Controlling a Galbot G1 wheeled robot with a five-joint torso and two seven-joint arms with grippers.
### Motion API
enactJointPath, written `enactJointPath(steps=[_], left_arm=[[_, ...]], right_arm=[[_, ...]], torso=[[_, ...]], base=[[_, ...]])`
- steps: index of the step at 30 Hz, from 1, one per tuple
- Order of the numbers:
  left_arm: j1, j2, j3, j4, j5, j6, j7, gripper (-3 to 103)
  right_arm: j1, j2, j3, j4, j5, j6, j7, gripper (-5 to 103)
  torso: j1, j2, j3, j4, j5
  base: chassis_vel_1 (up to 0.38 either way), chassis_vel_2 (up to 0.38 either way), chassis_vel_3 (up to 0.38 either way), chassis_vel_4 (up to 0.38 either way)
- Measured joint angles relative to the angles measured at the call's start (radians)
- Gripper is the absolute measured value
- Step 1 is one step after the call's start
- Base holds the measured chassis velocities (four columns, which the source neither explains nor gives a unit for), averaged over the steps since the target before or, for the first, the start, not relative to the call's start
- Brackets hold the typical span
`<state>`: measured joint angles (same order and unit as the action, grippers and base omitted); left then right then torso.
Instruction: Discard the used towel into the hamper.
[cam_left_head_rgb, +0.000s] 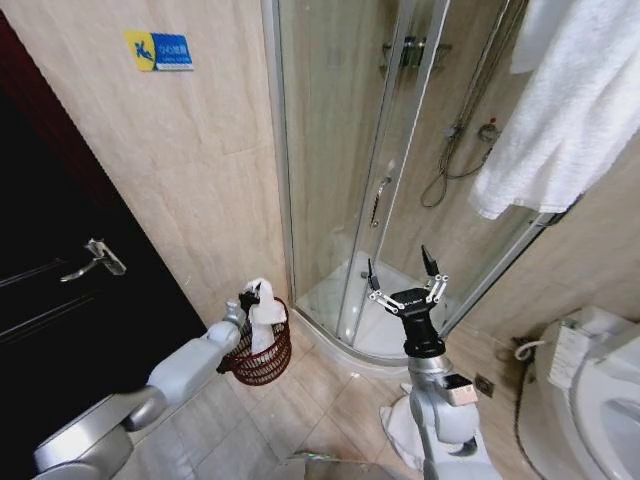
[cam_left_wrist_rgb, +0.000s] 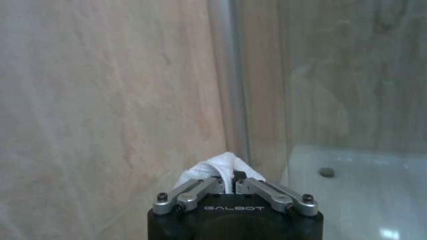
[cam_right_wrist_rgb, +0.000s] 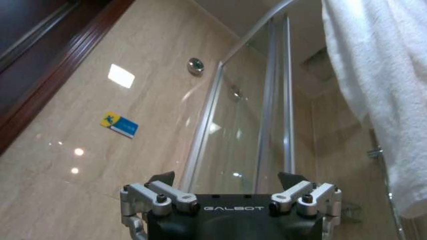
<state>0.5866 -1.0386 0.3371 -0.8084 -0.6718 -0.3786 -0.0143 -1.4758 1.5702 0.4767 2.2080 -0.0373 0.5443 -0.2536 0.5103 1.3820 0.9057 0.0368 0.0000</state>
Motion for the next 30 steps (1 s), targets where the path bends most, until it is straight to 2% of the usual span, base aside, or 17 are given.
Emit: enactJointPath(steps=[6, 10, 13, 16, 17, 19, 20, 22, 30], left_arm=[[-0.002, -0.039, -0.036, 0.060, 0.079, -0.019, 0.063, 3], [0.034, -0.076, -0.145, 0.058, 0.136, -0.008, 0.116, 3], [0.047, -0.102, -0.199, 0.074, 0.170, -0.005, 0.130, 3], [0.048, -0.142, -0.265, 0.140, 0.276, -0.007, 0.145, 3], [0.048, -0.142, -0.265, 0.140, 0.276, -0.007, 0.145, 3], [0.029, -0.173, -0.305, 0.207, 0.371, -0.020, 0.152, 3], [0.029, -0.173, -0.305, 0.207, 0.371, -0.020, 0.152, 3], [0.004, -0.204, -0.336, 0.271, 0.467, -0.042, 0.150, 3], [-0.016, -0.235, -0.391, 0.345, 0.582, -0.039, 0.157, 3]], right_arm=[[0.000, 0.006, -0.023, -0.005, -0.013, -0.006, -0.007, 100], [-0.007, -0.037, -0.019, -0.006, 0.006, -0.023, -0.022, 100], [-0.009, -0.068, -0.009, -0.008, 0.017, -0.028, -0.031, 100], [-0.018, -0.082, -0.002, -0.011, 0.041, -0.028, -0.049, 100], [-0.018, -0.082, -0.002, -0.011, 0.041, -0.028, -0.049, 100], [-0.039, -0.084, -0.008, -0.006, 0.051, -0.014, -0.065, 100], [-0.039, -0.084, -0.008, -0.006, 0.051, -0.014, -0.065, 100], [-0.069, -0.087, -0.010, 0.018, 0.049, 0.005, -0.100, 100], [-0.121, -0.099, 0.013, 0.078, 0.072, 0.006, -0.097, 100]], torso=[[0.000, 0.000, 0.000, 0.0000, 0.0001], [0.000, 0.000, 0.000, 0.0000, -0.0002], [0.000, 0.000, 0.000, 0.0000, 0.0003], [0.000, 0.000, 0.000, 0.0000, 0.0003], [0.000, 0.000, 0.000, 0.0000, 0.0003], [0.000, 0.000, 0.000, 0.0001, 0.0000], [0.000, 0.000, 0.000, 0.0001, 0.0000], [0.000, 0.000, 0.000, -0.0003, 0.0000], [0.000, 0.000, 0.000, 0.0000, 0.0000]], base=[[0.000, 0.000, 0.000, 0.000], [0.000, 0.000, 0.000, 0.000], [0.000, 0.000, 0.000, 0.000], [0.000, 0.000, 0.000, 0.000], [0.000, 0.000, 0.000, 0.000], [0.000, 0.000, 0.000, 0.000], [0.000, 0.000, 0.000, 0.000], [0.000, 0.000, 0.000, 0.000], [0.000, 0.000, 0.000, 0.000]])
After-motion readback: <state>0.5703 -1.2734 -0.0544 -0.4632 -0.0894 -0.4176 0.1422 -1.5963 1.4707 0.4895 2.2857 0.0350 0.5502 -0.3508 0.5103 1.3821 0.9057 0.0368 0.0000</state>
